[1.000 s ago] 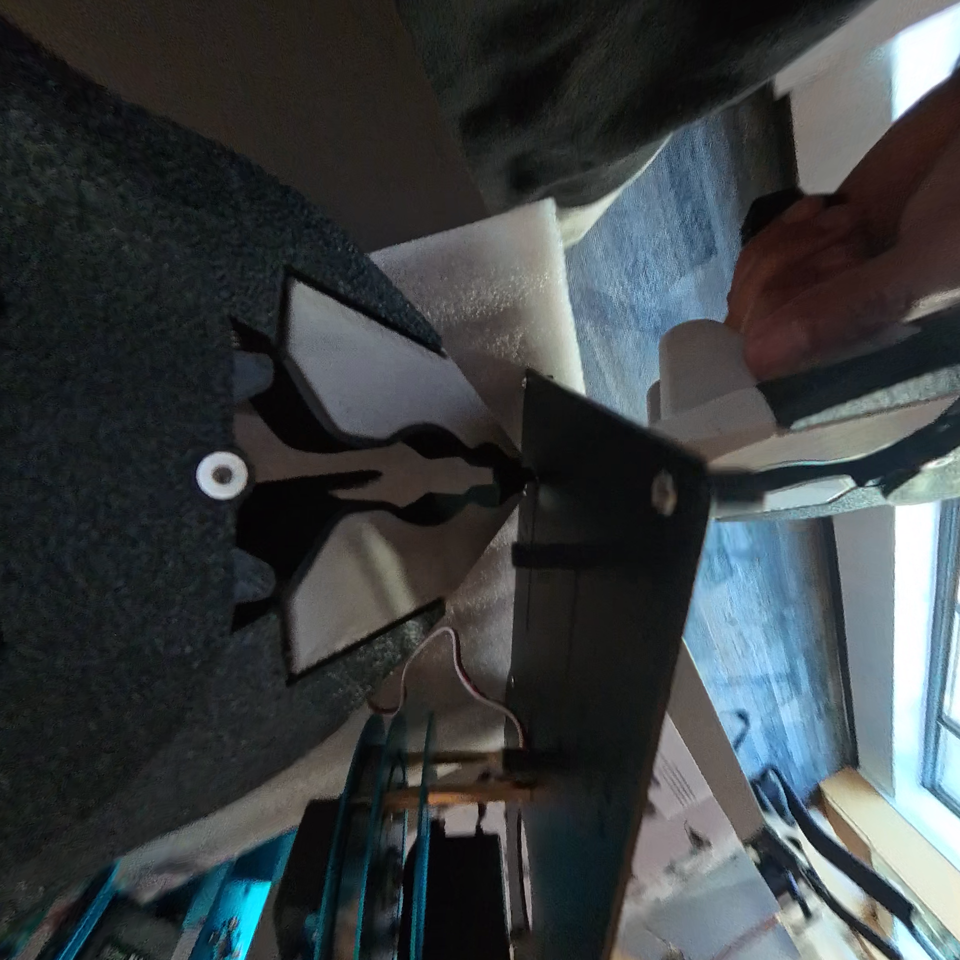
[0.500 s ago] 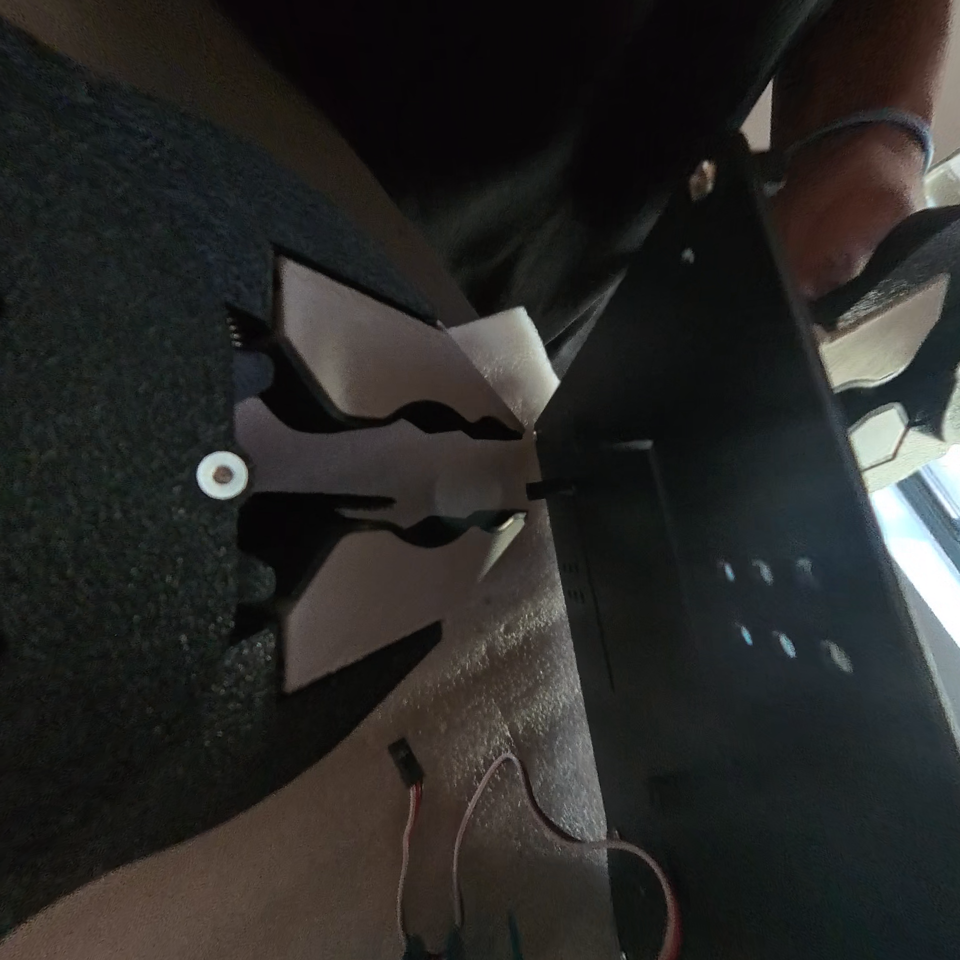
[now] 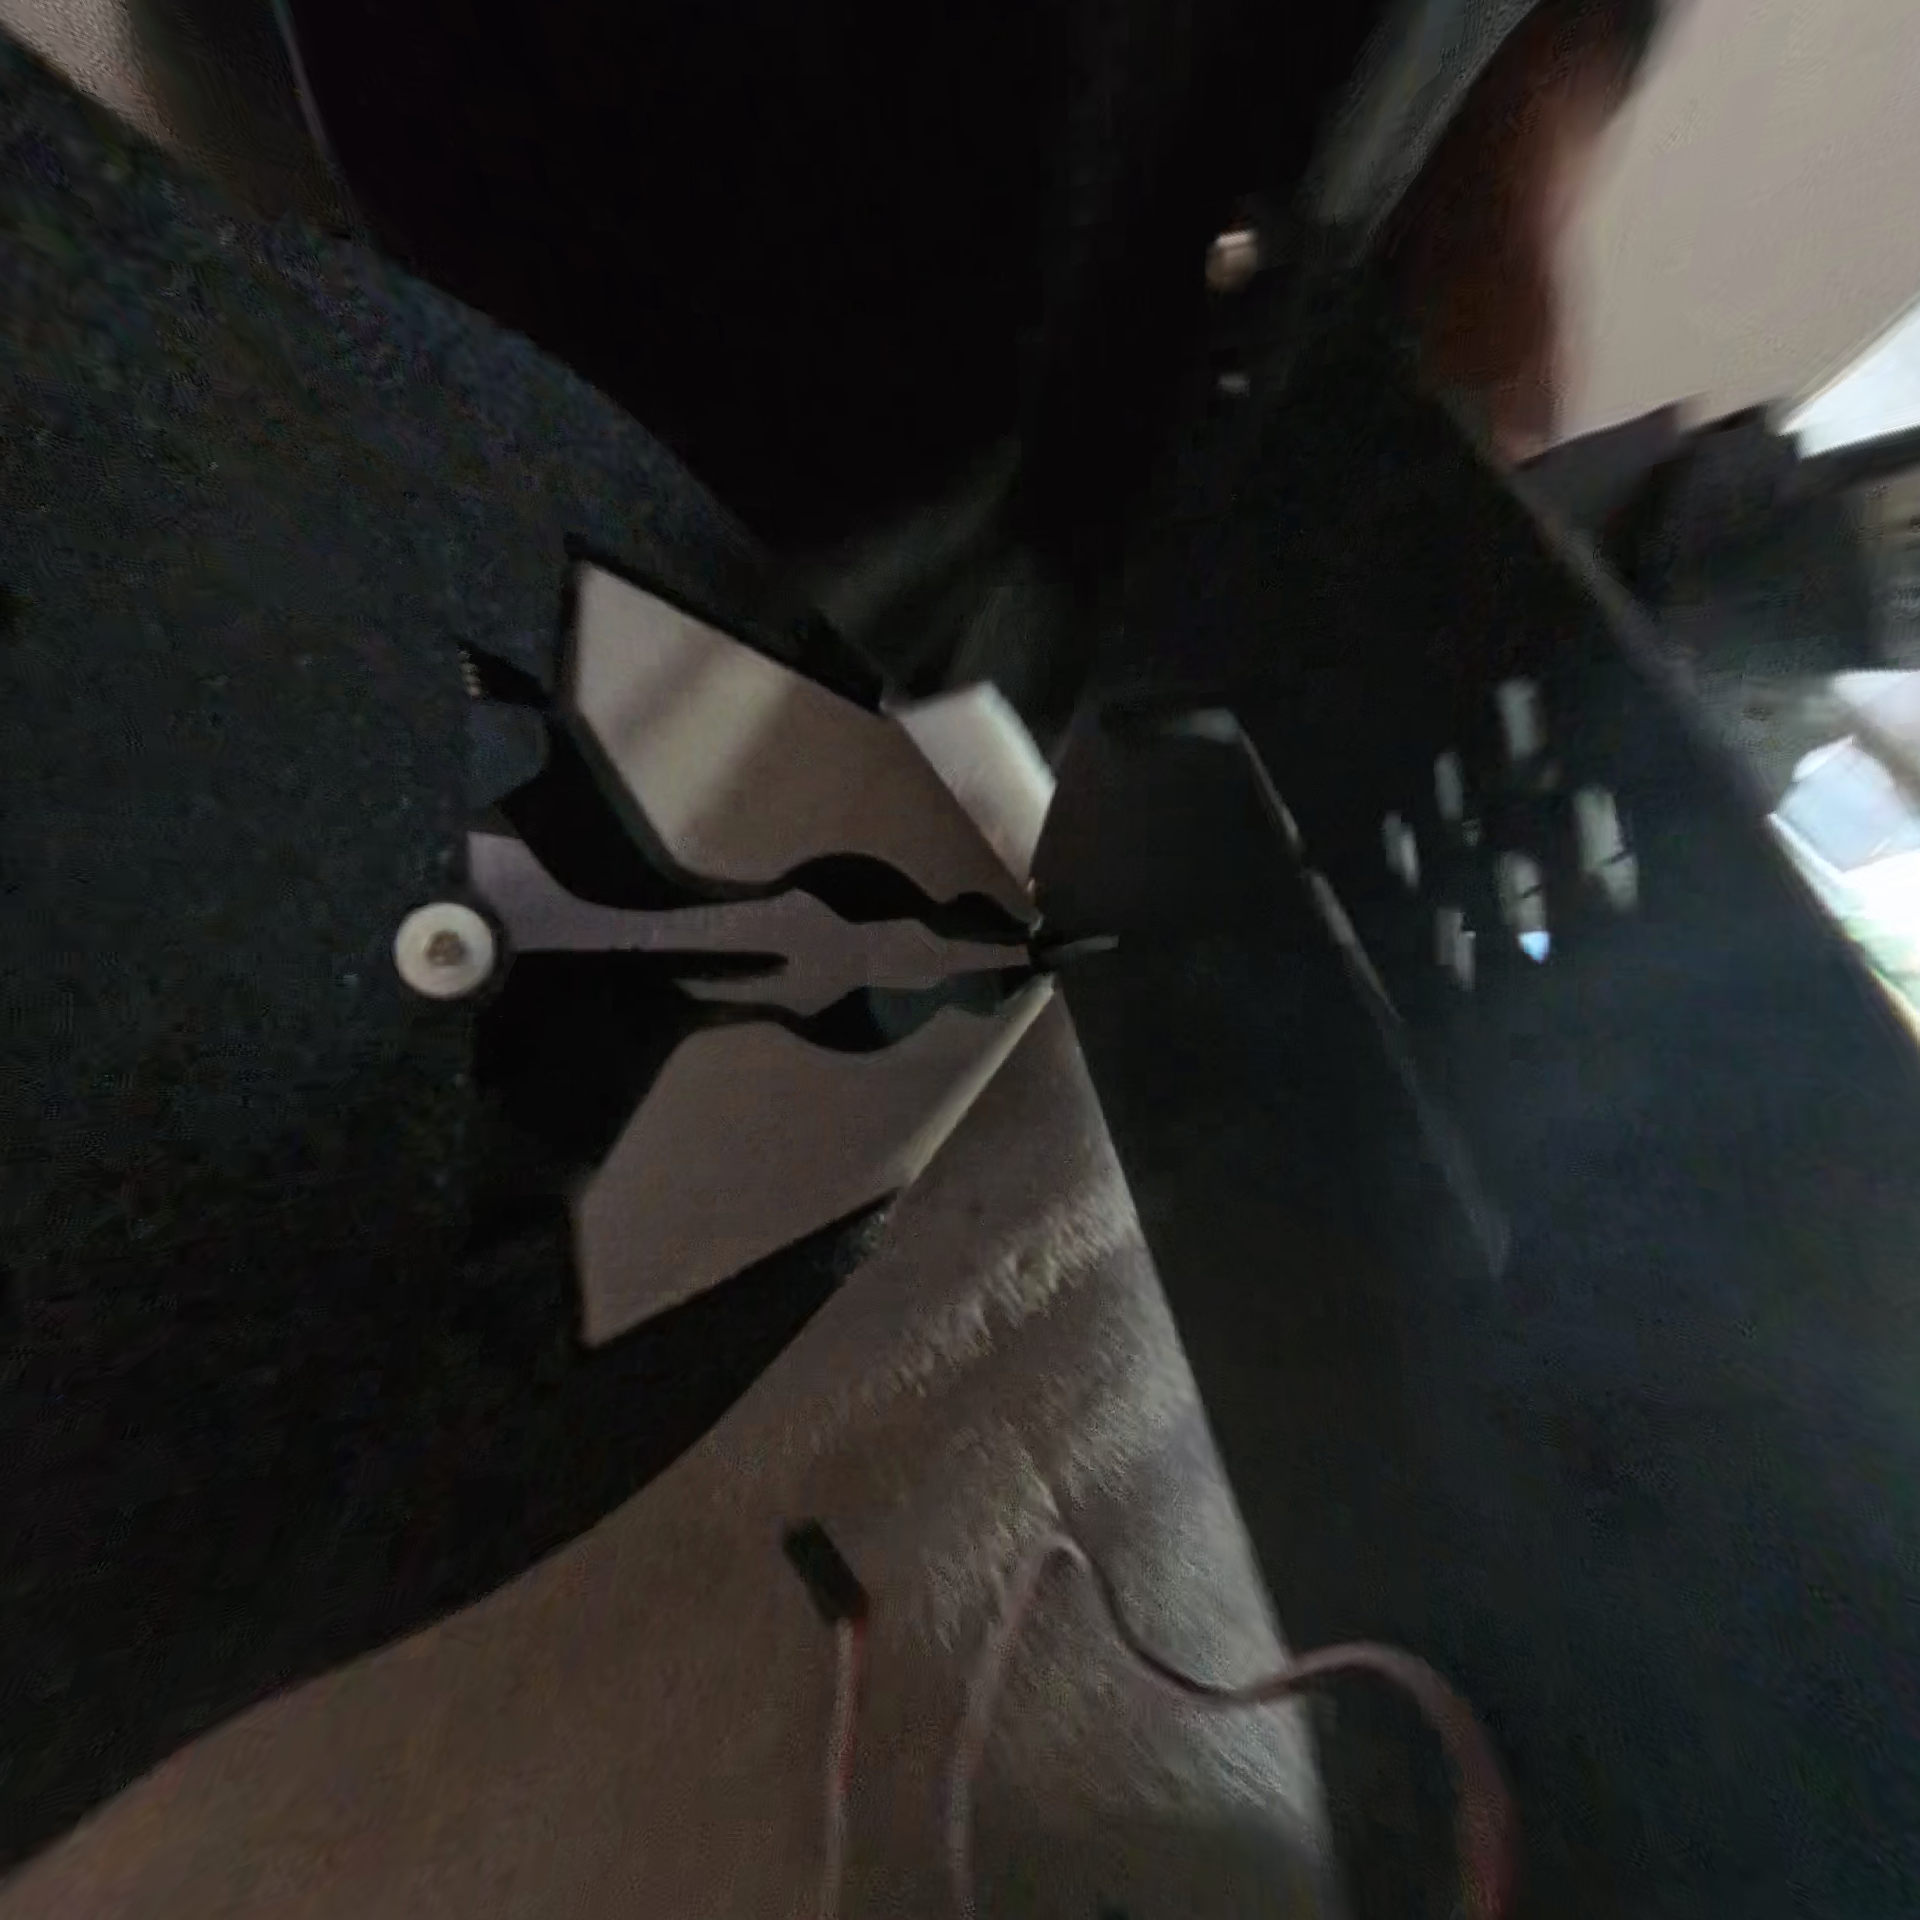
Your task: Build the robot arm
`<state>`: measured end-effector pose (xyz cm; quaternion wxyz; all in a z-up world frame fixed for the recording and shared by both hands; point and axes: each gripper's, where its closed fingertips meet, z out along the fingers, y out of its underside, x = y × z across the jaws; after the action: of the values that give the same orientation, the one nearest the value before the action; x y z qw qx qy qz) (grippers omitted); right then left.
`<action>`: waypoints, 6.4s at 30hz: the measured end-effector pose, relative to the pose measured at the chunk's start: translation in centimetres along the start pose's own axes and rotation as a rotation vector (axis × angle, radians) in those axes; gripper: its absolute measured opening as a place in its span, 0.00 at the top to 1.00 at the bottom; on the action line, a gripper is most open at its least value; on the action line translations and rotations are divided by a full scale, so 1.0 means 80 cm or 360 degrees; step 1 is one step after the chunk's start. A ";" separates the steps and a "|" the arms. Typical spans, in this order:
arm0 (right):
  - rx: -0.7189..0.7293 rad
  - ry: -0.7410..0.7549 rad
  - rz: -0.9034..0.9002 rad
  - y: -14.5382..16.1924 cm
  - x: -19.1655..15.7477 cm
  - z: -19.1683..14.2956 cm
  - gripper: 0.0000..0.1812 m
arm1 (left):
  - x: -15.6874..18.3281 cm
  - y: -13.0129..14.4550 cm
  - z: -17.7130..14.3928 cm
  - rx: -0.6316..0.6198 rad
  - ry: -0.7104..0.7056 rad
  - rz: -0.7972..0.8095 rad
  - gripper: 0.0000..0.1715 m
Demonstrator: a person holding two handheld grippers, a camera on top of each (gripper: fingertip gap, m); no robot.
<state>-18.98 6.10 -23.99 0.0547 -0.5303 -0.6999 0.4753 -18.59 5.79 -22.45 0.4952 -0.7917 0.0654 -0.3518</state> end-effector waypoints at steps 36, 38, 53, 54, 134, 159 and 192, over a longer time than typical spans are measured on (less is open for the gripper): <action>-0.0136 -0.0099 -0.0198 0.021 0.001 -0.007 0.99 | 0.007 0.004 0.011 -0.0121 0.0171 0.0023 1.00; -0.0126 0.0220 -0.0462 0.018 0.012 -0.015 0.94 | 0.008 0.004 0.012 -0.0120 0.0175 0.0027 1.00; -0.0200 -0.0313 0.0031 0.039 -0.011 -0.003 1.00 | 0.011 0.006 0.013 -0.0158 0.0188 0.0078 1.00; -0.0230 -0.0357 0.0035 0.042 -0.016 -0.003 1.00 | 0.011 0.006 0.013 -0.0161 0.0191 0.0078 1.00; 0.0530 0.0218 0.0473 0.016 -0.033 0.004 0.71 | 0.013 0.007 0.022 -0.0396 0.0150 0.0185 1.00; 0.0420 0.0159 0.0399 0.024 -0.014 -0.038 0.89 | 0.009 -0.002 0.024 -0.0267 0.0119 0.0355 0.94; 0.0725 0.0956 0.0467 0.059 -0.057 -0.117 0.85 | 0.000 0.005 0.026 -0.0219 0.0189 0.0386 0.88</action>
<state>-8.33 8.09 -20.42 0.3046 -0.7142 -0.4464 0.4448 -17.19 7.11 -23.30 0.4739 -0.7878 0.2135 -0.3304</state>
